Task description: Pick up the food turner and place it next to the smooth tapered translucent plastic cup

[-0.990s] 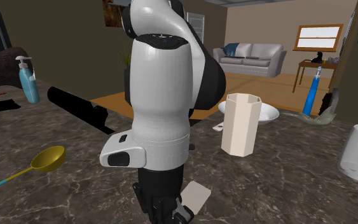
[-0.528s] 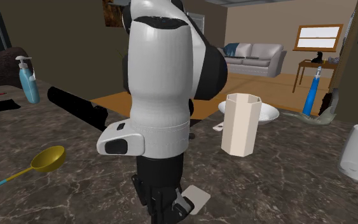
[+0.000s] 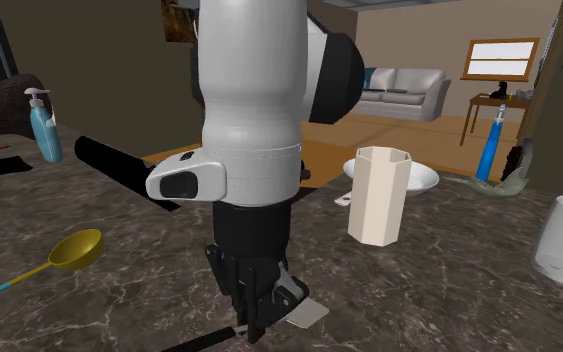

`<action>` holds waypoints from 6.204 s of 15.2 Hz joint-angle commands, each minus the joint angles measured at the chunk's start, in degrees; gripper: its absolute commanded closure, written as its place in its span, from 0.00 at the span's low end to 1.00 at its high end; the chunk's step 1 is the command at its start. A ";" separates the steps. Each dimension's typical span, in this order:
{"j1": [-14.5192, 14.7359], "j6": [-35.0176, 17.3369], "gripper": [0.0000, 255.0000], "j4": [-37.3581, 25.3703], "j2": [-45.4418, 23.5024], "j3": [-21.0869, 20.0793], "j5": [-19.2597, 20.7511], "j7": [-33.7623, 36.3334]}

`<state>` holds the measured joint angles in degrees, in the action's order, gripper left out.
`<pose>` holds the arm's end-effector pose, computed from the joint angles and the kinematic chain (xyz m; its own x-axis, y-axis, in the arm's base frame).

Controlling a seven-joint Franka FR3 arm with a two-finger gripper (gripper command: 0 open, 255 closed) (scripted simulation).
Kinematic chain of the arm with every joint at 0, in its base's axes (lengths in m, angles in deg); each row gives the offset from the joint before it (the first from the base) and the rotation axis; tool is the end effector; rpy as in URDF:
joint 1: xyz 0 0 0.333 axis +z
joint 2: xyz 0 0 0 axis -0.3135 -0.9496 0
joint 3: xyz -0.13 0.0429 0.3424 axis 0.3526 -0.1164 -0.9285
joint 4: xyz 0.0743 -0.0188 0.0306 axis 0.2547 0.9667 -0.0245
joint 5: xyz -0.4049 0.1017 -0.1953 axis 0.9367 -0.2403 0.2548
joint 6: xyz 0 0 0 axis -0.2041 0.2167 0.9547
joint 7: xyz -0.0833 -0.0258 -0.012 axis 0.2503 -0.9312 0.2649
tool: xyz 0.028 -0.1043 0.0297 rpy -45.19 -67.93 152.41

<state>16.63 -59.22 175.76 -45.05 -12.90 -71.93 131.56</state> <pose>0.7385 0.1599 0.4157 0.8524 -0.5185 0.0667 -0.5197 -0.8544 -0.0006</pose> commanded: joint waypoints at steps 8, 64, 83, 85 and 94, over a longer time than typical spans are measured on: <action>-0.09 6.22 1.00 -4.65 1.67 -0.32 -0.85 -0.94; 18.53 13.46 1.00 13.13 26.02 -19.32 -8.13 35.20; 18.79 -0.71 1.00 24.73 22.70 -19.80 -5.69 37.63; 18.78 -2.16 1.00 25.68 22.04 -19.89 -5.17 38.07; 17.91 -18.55 0.00 25.38 29.60 -19.23 -2.41 38.93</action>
<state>34.67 -77.44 201.01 -15.33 -32.08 -74.92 170.20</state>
